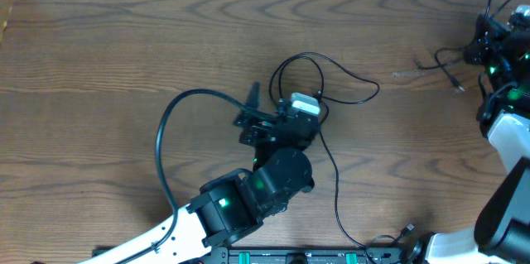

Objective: Untangle cables

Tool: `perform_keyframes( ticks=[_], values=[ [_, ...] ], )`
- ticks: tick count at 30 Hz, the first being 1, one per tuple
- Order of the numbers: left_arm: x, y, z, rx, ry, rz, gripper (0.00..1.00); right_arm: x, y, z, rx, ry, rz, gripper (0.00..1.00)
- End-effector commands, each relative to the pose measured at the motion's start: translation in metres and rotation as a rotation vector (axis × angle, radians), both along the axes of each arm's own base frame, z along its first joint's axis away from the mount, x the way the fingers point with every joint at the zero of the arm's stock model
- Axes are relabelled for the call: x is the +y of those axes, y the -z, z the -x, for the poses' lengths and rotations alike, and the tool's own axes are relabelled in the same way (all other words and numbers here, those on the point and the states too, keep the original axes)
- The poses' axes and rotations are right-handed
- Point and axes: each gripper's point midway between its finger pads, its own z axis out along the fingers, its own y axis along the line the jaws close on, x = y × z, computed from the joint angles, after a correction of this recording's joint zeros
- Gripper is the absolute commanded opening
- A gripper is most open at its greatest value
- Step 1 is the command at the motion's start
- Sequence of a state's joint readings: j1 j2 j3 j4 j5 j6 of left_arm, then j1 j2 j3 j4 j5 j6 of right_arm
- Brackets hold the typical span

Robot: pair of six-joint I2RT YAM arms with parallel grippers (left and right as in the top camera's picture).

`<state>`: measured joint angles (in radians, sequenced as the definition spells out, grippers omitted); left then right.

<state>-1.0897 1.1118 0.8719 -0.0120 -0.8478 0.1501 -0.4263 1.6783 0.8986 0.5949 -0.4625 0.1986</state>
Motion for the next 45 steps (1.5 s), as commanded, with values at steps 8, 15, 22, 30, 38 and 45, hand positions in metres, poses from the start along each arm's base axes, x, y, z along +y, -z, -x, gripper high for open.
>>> perform_keyframes(
  ticks=[8, 15, 22, 30, 38, 45],
  values=[
    [-0.042, 0.021, 0.008, 0.106, 0.183, 0.068, 0.88, -0.085, 0.041, 0.021, 0.076, 0.229, -0.112, 0.01],
    [-0.047, 0.036, 0.005, 0.13, 0.18, 0.031, 0.88, -0.144, 0.048, 0.055, 0.094, 0.379, -0.127, 0.14],
    [-0.049, 0.042, 0.004, 0.147, 0.171, 0.041, 0.89, -0.165, 0.061, 0.075, 0.14, 0.443, -0.169, 0.99],
    [-0.065, 0.047, 0.013, 0.195, 0.264, 0.078, 0.89, -0.138, 0.056, 0.066, 0.117, 0.294, -0.263, 0.99],
    [-0.083, 0.054, 0.026, 0.253, 0.384, 0.092, 0.89, -0.092, 0.047, 0.059, 0.098, 0.037, -0.316, 0.99],
    [-0.073, 0.07, 0.027, 0.304, 0.363, 0.035, 0.89, -0.039, 0.041, 0.051, 0.097, -0.192, -0.323, 0.99]
  ],
)
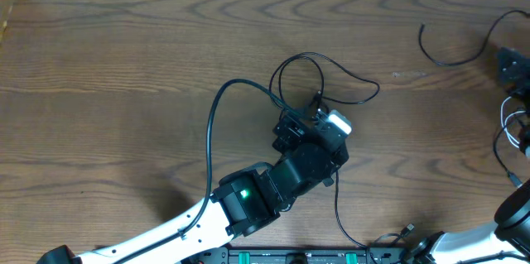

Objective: Untangle cables

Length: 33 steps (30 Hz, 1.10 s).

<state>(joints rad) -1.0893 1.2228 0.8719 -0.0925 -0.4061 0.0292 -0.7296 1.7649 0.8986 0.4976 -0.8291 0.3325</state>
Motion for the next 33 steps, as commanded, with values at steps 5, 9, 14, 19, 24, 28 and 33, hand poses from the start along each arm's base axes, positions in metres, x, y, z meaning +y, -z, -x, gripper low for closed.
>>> perform_keyframes(
  ticks=[5, 9, 14, 19, 24, 28, 33],
  values=[
    [0.01, 0.007, -0.004, 0.044, -0.031, -0.019, 0.89, 0.079, -0.008, -0.015, -0.038, -0.278, -0.028, 0.99],
    [0.029, 0.016, -0.016, 0.111, -0.135, 0.021, 0.89, 0.123, 0.003, -0.023, -0.002, -0.378, -0.011, 0.99],
    [0.051, 0.028, -0.032, 0.209, -0.21, 0.064, 0.89, 0.174, 0.032, -0.028, 0.109, -0.445, 0.045, 0.99],
    [0.062, 0.032, -0.043, 0.278, -0.206, 0.112, 0.89, 0.228, 0.048, -0.027, 0.173, -0.54, 0.084, 0.99],
    [0.088, 0.04, -0.056, 0.306, -0.288, 0.099, 0.89, 0.274, 0.05, -0.021, 0.183, -0.64, 0.088, 0.99],
    [0.11, 0.049, -0.063, 0.369, -0.358, 0.121, 0.89, 0.296, 0.056, -0.019, 0.213, -0.653, 0.126, 0.99],
    [0.128, 0.054, -0.07, 0.452, -0.367, 0.185, 0.89, 0.32, 0.043, -0.015, 0.179, -0.674, 0.239, 0.99]
  ],
)
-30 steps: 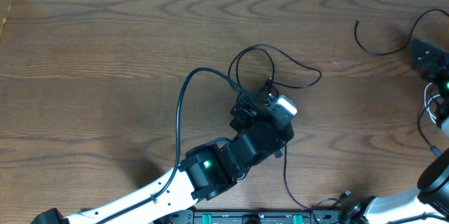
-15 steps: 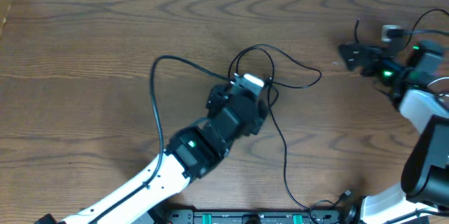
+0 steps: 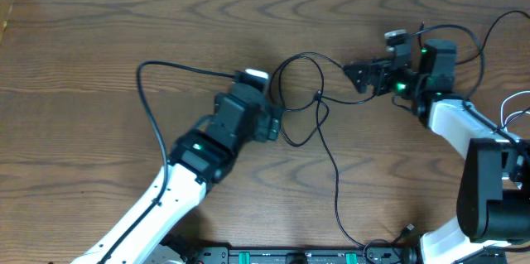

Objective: Untangle cables

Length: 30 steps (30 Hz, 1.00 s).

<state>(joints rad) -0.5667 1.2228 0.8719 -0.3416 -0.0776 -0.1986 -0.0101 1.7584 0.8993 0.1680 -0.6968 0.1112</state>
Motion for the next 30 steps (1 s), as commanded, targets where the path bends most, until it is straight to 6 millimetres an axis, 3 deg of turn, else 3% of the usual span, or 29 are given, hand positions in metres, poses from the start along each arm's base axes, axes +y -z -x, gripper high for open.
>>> perform_keyframes(
  ticks=[1, 6, 12, 16, 23, 28, 30],
  values=[
    [0.005, -0.002, -0.003, 0.047, -0.003, 0.078, 0.89, 0.013, -0.024, -0.001, -0.109, -0.023, 0.102, 0.99],
    [0.028, 0.003, -0.009, 0.067, -0.07, 0.069, 0.89, 0.035, -0.034, 0.016, -0.132, -0.051, 0.223, 0.99],
    [0.048, 0.004, -0.016, 0.069, -0.13, 0.069, 0.89, 0.068, -0.016, 0.05, -0.079, -0.152, 0.359, 0.99],
    [0.051, 0.006, -0.015, 0.082, -0.138, 0.065, 0.89, 0.083, -0.002, 0.068, -0.042, -0.207, 0.429, 0.99],
    [0.054, 0.012, -0.009, 0.114, -0.14, 0.05, 0.89, 0.111, 0.006, 0.096, -0.16, -0.479, 0.534, 0.99],
    [0.057, 0.012, -0.01, 0.113, -0.149, 0.051, 0.89, 0.122, 0.013, 0.103, -0.163, -0.541, 0.512, 0.99],
    [0.059, 0.012, -0.011, 0.113, -0.157, 0.052, 0.89, 0.131, 0.017, 0.11, -0.15, -0.581, 0.475, 0.95]
  ],
)
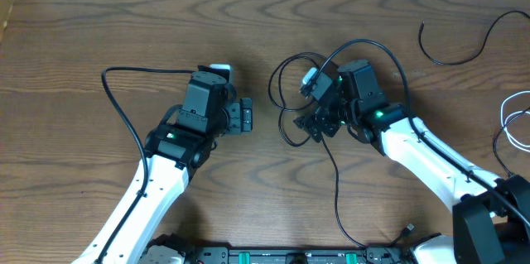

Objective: Untangle cables

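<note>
A thin black cable [289, 72] lies in overlapping loops at the table's middle. One strand [337, 189] runs down toward the front edge. My right gripper [318, 122] sits directly on the crossing of the loops, reaching in from the right. Its fingers are dark against the cable, so its grip is unclear. My left gripper [246, 117] points right and stands a short way left of the loops. It is apart from the cable, its jaws spread with nothing between them.
A second black cable [443, 51] curls at the back right. White cable loops [511, 123] lie at the right edge. The left arm's own black lead [124, 78] arcs over the table's left part. A mounting rail [298, 256] runs along the front edge.
My left gripper has drawn back to the left, away from the loops. My right gripper has moved from right of the tangle, down and left, onto the crossing of the loops.
First my left gripper sat at the tangle from below, the right arm at the far right edge. Then the left was right of centre on the cable. Later the left lay at the loops' left side and the right came in. Now the right is on the tangle, the left apart.
</note>
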Tool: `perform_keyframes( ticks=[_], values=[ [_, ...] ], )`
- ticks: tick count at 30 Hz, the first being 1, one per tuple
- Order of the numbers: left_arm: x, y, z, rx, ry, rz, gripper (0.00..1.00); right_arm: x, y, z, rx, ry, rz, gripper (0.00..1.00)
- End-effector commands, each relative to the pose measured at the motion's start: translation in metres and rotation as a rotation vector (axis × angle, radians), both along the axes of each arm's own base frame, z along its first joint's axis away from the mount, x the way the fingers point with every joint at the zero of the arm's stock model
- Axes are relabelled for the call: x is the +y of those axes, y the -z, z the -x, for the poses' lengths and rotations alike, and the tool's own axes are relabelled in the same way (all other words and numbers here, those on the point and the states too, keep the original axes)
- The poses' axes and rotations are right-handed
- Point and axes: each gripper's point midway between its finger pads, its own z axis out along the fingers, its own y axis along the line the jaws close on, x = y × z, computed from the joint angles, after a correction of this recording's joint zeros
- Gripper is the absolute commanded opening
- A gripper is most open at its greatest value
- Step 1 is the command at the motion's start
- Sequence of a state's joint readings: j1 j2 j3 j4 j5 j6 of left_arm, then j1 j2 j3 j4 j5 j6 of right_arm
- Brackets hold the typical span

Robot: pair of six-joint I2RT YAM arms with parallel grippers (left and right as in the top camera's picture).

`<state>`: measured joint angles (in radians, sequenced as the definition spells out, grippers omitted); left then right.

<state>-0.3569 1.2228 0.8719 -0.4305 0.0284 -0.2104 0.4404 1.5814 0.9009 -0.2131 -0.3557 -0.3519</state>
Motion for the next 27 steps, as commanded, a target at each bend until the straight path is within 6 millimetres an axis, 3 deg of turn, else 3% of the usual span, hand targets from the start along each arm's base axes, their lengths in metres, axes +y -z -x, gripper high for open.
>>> perform_keyframes(
  ticks=[1, 14, 20, 27],
  values=[
    [0.004, -0.004, -0.003, -0.005, -0.017, 0.013, 0.89, 0.017, 0.011, 0.014, 0.042, -0.107, -0.034, 0.94],
    [0.027, -0.004, -0.01, -0.006, -0.087, 0.012, 0.89, 0.071, 0.038, 0.032, 0.022, -0.248, -0.051, 0.99],
    [0.027, -0.004, -0.01, -0.005, -0.086, 0.012, 0.89, 0.066, 0.066, 0.016, -0.05, -0.168, 0.094, 0.99],
    [0.028, -0.002, -0.007, 0.009, -0.086, 0.008, 0.89, 0.054, 0.081, -0.01, -0.035, -0.035, 0.068, 0.99]
  ],
)
